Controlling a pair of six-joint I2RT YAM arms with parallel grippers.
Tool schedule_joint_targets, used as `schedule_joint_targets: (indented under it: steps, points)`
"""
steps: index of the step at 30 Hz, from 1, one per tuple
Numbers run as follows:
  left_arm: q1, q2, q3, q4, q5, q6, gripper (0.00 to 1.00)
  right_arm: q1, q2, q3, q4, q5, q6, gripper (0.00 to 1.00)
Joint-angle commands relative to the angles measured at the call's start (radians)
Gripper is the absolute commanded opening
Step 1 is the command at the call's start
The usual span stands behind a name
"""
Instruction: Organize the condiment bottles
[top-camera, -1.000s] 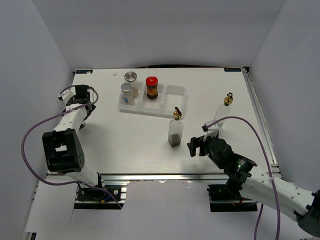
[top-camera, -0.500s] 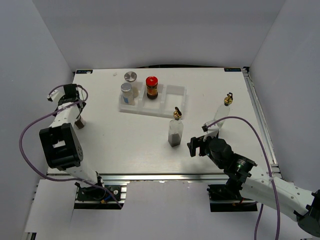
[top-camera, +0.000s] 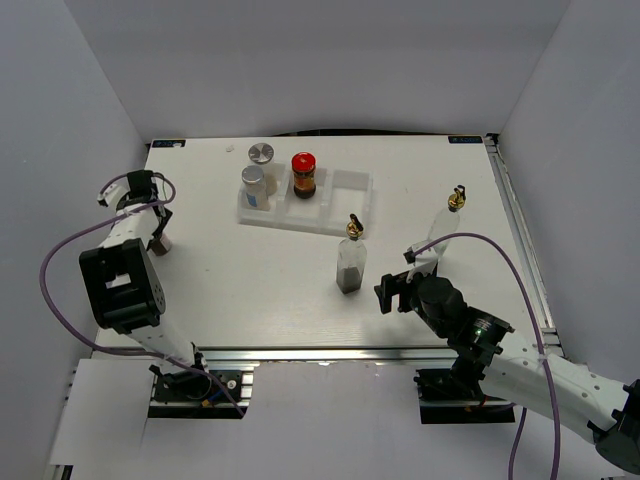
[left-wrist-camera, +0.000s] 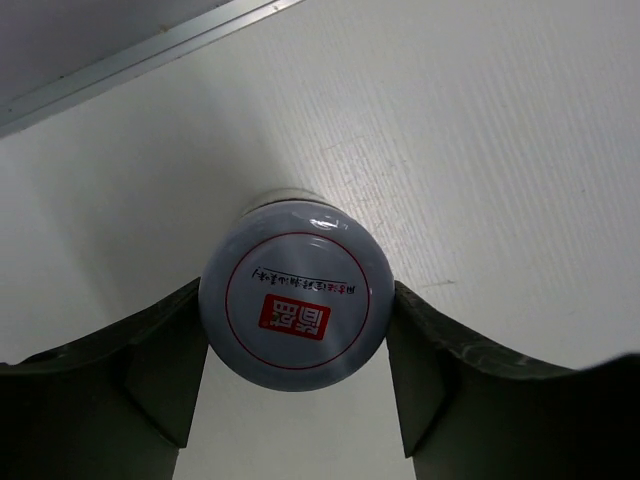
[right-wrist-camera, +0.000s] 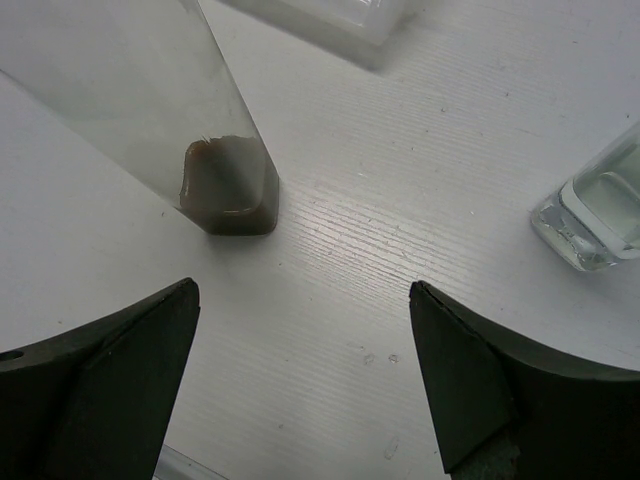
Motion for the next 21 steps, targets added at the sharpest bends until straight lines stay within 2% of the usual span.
schedule_joint_targets:
  steps: [1,3,6,7,12,13,14,17,21]
  points:
    - [0.003,-0.074,-0.027,0.001,0.007,-0.002,0.72,-0.002,0.003,0.014,0.03,0.019,0.0,0.89]
    - [0.002,-0.078,-0.024,-0.003,0.007,0.006,0.58,-0.002,0.004,0.013,0.03,0.017,0.0,0.89]
    - [0.003,-0.078,-0.013,-0.017,-0.01,0.009,0.44,-0.002,0.007,0.014,0.027,0.017,0.0,0.89]
    - [0.003,-0.078,-0.009,-0.019,-0.002,0.012,0.34,-0.002,0.006,0.014,0.027,0.017,0.0,0.89]
    - [-0.001,-0.12,-0.03,0.014,0.073,0.034,0.12,-0.002,0.006,0.014,0.028,0.017,0.0,0.89]
    - [-0.012,-0.129,-0.033,0.018,0.085,0.037,0.03,-0.002,0.007,0.014,0.028,0.016,0.001,0.89]
    - [-0.02,-0.149,-0.032,0.018,0.096,0.043,0.0,-0.003,0.007,0.014,0.03,0.016,0.001,0.89]
    - [-0.09,-0.182,-0.006,0.021,0.117,0.077,0.0,-0.003,0.009,0.014,0.03,0.019,0.001,0.89]
    - [-0.288,-0.265,0.062,0.018,0.042,0.121,0.0,-0.002,0.01,0.017,0.027,0.028,0.001,0.89]
